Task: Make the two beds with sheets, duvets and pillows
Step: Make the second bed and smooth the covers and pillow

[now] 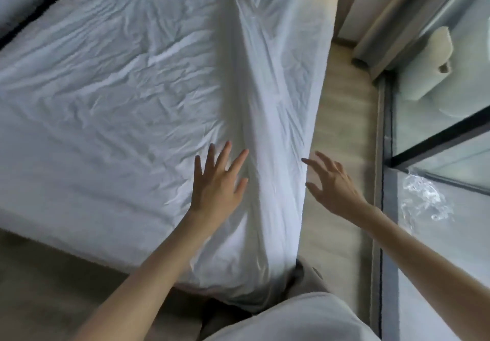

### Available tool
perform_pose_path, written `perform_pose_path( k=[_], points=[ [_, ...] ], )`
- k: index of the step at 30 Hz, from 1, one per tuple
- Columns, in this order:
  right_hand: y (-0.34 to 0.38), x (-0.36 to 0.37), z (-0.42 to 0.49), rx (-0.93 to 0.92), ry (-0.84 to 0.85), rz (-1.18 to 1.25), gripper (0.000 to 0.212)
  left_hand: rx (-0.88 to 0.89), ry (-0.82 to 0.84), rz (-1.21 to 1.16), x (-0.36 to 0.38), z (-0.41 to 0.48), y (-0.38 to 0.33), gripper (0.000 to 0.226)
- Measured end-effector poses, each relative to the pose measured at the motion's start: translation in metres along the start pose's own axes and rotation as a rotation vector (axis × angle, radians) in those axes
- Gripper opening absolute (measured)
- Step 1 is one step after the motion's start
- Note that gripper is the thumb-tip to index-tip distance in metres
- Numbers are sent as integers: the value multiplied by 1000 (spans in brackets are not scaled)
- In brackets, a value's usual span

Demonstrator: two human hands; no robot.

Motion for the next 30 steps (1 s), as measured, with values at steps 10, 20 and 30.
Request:
perform_pose_path(
  k=[10, 20, 30],
  points=[
    [-48, 15, -103, 430, -151, 148, 57, 586, 262, 95, 61, 29, -110, 59],
    [-116, 66, -156, 601, -168, 343, 55, 809, 662, 558, 176, 30, -180, 59],
    [-200, 143, -195, 795, -265, 512, 53, 802, 764, 627, 306, 50, -248, 62]
  ],
)
Point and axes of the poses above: each hand's wrist, its own z-axis towards the middle knuckle, its own x-axis out of the palm, y = z × x, the point moved 6 cm from there along z, towards the middle knuckle, and after that the axes turned 5 degrees about z, right-handed, at the moved point
